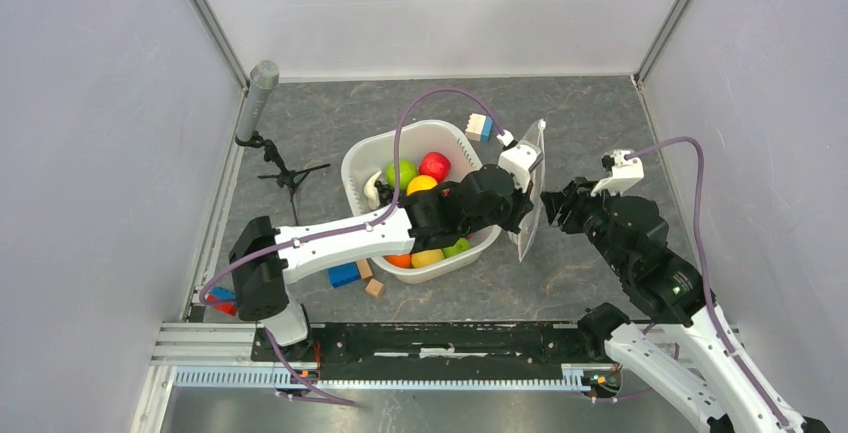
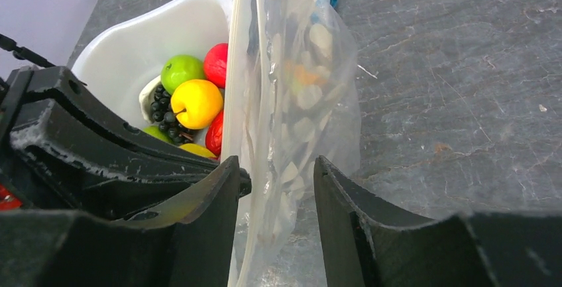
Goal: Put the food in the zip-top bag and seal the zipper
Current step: Open the zipper of the food storage bag at the center of the board.
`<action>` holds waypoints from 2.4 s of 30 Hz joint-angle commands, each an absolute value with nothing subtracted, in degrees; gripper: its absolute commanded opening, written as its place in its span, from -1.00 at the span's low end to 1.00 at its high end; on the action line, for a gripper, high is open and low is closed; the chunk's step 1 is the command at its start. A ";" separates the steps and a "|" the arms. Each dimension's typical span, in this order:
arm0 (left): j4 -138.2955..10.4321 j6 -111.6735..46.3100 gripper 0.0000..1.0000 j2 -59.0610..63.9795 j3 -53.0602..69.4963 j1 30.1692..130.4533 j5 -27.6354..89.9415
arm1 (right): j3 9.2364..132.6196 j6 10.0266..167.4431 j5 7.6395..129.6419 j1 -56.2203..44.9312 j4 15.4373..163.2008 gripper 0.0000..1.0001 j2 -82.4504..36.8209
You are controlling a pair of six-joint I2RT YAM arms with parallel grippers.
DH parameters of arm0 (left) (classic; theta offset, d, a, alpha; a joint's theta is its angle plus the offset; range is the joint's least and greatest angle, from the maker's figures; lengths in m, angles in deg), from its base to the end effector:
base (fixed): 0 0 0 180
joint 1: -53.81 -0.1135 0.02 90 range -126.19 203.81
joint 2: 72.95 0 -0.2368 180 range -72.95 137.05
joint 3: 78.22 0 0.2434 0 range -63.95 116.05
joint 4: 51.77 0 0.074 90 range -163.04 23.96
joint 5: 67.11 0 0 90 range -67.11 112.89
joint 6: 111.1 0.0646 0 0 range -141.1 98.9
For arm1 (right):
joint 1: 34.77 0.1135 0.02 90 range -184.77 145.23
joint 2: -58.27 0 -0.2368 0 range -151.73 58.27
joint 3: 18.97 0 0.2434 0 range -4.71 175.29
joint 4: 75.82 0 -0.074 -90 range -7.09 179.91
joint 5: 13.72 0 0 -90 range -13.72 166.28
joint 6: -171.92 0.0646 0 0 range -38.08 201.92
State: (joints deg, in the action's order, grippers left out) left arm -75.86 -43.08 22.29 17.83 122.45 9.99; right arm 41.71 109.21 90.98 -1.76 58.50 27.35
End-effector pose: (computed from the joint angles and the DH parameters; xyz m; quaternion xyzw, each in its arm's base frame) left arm 0.1631 -0.3773 0.2986 0.2720 0.7866 -0.3225 0.4510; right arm 0.1426 0.0731 0.3186 0.0375 0.7945 0.2118 0.5679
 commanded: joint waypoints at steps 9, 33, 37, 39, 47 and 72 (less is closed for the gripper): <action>-76.77 -42.63 -0.96 23.98 20.99 123.86 4.80 | 43.28 109.39 91.12 -1.59 58.52 -0.02 21.77; -80.51 -40.41 -0.95 26.90 24.86 125.54 4.19 | 45.38 107.41 97.01 -1.55 54.77 -0.24 19.86; -81.11 -41.32 -0.96 27.47 25.35 125.88 2.61 | 46.01 106.99 97.78 -1.50 53.39 -0.47 18.88; -81.57 -41.65 -0.96 27.34 25.22 125.89 1.15 | 46.09 106.79 98.17 -1.55 52.59 -0.63 18.84; -83.25 -42.78 -0.96 26.70 24.82 125.67 -5.02 | 45.29 106.63 98.10 -1.59 51.93 -0.87 21.50; -83.76 -45.95 -0.72 27.88 24.47 117.57 13.06 | 54.93 97.23 102.79 -1.55 40.15 -1.00 18.16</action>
